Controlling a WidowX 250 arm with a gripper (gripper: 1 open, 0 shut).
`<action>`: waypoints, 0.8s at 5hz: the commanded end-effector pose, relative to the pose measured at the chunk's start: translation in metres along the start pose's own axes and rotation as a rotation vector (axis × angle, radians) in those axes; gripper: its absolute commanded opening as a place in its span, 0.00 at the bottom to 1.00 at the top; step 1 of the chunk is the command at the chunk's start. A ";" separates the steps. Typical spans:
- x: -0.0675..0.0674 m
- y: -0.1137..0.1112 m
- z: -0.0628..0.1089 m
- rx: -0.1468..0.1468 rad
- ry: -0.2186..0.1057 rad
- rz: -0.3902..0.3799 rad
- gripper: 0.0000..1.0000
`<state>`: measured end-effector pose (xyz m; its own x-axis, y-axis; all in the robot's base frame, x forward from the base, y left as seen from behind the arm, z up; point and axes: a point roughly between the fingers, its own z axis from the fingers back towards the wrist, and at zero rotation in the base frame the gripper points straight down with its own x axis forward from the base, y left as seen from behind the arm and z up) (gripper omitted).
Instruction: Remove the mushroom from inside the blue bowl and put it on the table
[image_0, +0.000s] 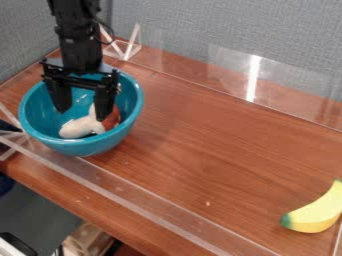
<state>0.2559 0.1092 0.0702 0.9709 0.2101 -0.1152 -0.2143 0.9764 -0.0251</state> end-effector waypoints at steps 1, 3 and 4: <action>0.013 0.001 0.006 0.009 -0.056 0.007 1.00; 0.022 -0.001 -0.001 0.012 -0.064 0.009 1.00; 0.026 -0.002 -0.003 0.015 -0.066 0.008 1.00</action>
<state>0.2727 0.1108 0.0510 0.9681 0.2295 -0.1003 -0.2329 0.9722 -0.0227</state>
